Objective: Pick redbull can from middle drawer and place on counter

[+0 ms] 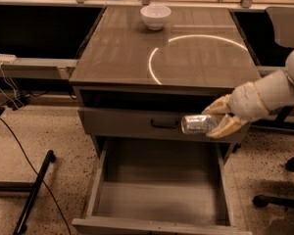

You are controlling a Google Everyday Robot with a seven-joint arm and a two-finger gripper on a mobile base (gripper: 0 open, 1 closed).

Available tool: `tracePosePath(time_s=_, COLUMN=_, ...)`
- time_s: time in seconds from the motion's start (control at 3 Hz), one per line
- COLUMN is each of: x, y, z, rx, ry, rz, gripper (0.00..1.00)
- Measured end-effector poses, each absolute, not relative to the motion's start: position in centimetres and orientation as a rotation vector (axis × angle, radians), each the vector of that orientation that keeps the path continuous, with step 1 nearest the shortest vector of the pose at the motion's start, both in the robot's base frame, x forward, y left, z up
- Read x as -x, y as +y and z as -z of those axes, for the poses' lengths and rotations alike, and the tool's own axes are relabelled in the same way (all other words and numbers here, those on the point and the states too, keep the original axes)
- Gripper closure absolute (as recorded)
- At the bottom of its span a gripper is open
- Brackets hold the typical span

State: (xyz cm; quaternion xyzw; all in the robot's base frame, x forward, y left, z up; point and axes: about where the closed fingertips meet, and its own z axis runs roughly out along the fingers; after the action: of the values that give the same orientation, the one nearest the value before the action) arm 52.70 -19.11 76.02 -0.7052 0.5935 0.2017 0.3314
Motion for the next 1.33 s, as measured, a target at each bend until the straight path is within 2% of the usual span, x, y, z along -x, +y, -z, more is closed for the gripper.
tracePosePath(time_s=0.33, x=-55.9, y=-19.6, z=-77.7, rx=1.869, ry=1.674, rz=-0.640, gripper=1.00)
tracePosePath(time_s=0.67, x=-57.8, y=-21.5, z=-81.6, rx=1.861, ry=1.742, rz=-0.669, gripper=1.00)
tracePosePath(time_s=1.0, x=-58.9, y=-23.1, z=-84.2, rx=1.844, ry=1.735, rz=-0.577, gripper=1.00)
tracePosePath(time_s=1.33, x=-59.3, y=-22.9, z=-84.1, rx=1.840, ry=1.733, rz=-0.573, gripper=1.00)
